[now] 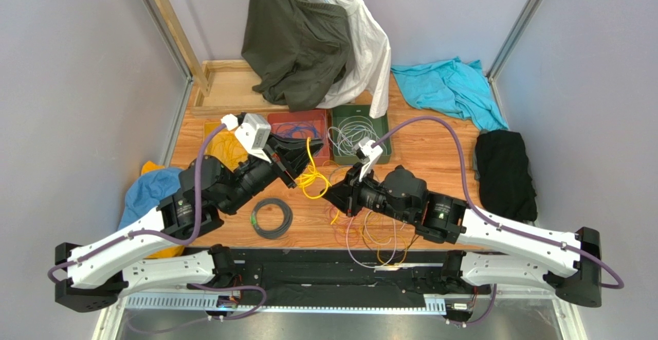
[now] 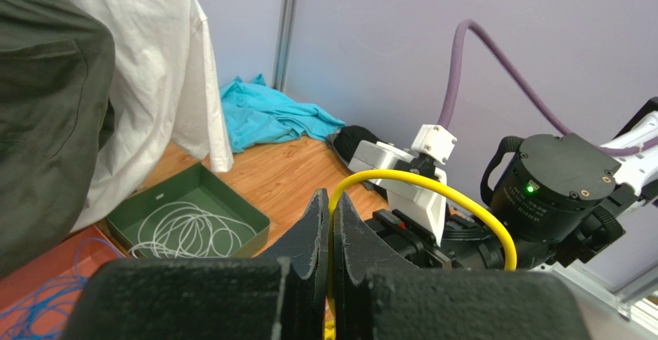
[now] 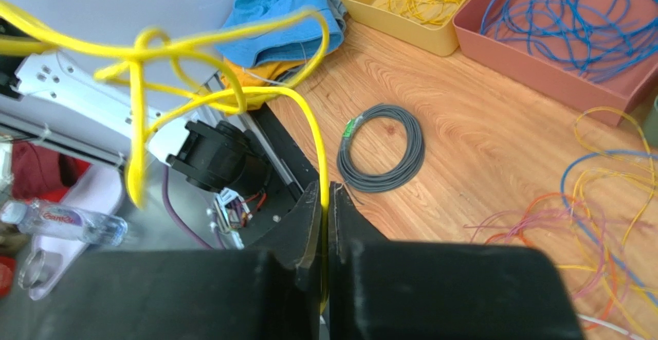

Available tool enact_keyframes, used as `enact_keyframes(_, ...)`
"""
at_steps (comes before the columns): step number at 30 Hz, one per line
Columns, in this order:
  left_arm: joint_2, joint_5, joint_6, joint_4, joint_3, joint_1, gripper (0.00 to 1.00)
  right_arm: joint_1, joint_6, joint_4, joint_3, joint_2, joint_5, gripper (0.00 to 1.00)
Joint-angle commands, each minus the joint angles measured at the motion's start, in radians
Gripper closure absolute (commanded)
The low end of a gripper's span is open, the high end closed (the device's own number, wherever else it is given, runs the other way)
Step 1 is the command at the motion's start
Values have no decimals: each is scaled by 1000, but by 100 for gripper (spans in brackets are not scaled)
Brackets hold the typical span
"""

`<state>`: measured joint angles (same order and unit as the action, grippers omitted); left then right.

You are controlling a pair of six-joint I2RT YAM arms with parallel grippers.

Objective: Untangle the cables

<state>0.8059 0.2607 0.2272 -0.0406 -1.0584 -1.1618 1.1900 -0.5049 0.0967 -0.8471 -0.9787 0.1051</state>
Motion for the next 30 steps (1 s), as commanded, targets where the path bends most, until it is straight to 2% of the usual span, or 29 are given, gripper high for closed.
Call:
enact_keyframes(1, -31, 93, -2, -10, -20, 2, 100, 3, -18, 11, 28, 83, 89, 100)
enact_keyframes(2, -34, 157, 0, -34, -32, 2, 100, 5, -18, 35, 64, 112, 129, 100)
enact_keyframes(3, -48, 229, 12, -100, -47, 2, 100, 3, -32, 96, 89, 176, 237, 100)
enact_keyframes(4, -62, 344, 8, -117, -73, 4, 100, 2, -44, 125, 117, 210, 295, 100)
enact_keyframes(6, -114, 403, -52, -101, -87, 4, 100, -19, -113, 179, 249, 317, 431, 100)
enact_keyframes(9, -163, 488, -133, -73, -139, 7, 100, -85, -208, 201, 450, 460, 456, 100)
enact_keyframes(12, -185, 543, -192, -74, -224, 5, 100, -105, -319, 216, 583, 552, 450, 100)
enact_keyframes(16, -203, 572, -273, -45, -299, 7, 100, -105, -412, 230, 666, 606, 436, 100)
enact_keyframes(21, -209, 588, -347, -38, -345, 5, 100, -106, -403, 291, 680, 664, 455, 100)
enact_keyframes(25, -188, 548, -302, -125, -333, 5, 100, -105, -281, 203, 643, 692, 375, 100)
enact_keyframes(30, -132, 513, -197, -269, -293, 5, 100, -105, -146, 204, 433, 549, 335, 100)
